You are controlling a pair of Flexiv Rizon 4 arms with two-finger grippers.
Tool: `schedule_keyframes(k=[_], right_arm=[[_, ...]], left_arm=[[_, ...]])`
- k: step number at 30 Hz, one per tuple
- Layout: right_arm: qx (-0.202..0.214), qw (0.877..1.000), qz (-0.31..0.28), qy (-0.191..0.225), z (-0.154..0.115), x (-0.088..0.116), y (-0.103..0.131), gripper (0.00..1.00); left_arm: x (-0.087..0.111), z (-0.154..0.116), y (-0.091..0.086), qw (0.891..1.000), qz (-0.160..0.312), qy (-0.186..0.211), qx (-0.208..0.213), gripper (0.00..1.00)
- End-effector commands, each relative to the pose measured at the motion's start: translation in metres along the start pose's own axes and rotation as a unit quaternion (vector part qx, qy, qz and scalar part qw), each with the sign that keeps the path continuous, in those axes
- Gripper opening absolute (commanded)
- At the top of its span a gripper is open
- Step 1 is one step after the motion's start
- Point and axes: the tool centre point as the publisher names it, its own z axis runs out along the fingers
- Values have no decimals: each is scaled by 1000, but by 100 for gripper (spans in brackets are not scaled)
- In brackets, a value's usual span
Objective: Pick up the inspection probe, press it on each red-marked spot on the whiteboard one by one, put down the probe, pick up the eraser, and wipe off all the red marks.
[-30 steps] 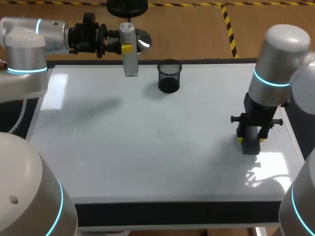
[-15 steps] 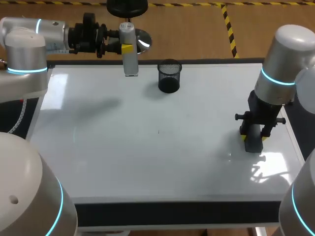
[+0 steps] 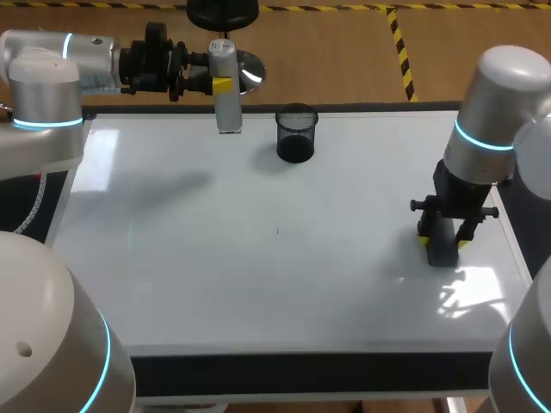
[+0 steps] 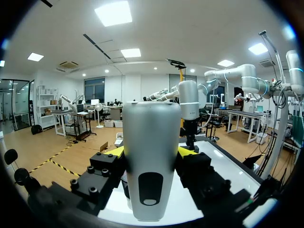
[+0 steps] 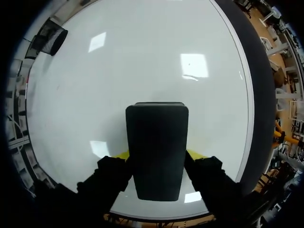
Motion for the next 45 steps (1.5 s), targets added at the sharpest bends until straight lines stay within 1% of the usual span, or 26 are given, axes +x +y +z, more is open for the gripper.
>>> schedule_keyframes(k=[1,7,9,21,26,30,45], right_arm=[[-2,1000,0,-11,-13,4,-2,100],[-7,1000,5,-28,-26,7,-4,100],[-8,999,15,-38,-31,7,-5,100],[-18,997,24,-64,-65,11,-11,100],[-20,997,23,-73,-78,14,-13,100],[-34,996,29,-71,-88,16,-17,100],[-34,996,29,-71,-88,16,-17,100]], left_arm=[[-1,0,-1,1000,0,1,0,0],[-1,0,-1,1000,0,1,0,0],[-1,0,-1,1000,0,1,0,0],[-1,0,-1,1000,0,1,0,0],[-1,0,-1,1000,0,1,0,0],[-1,0,-1,1000,0,1,0,0],[-1,0,-1,1000,0,1,0,0]])
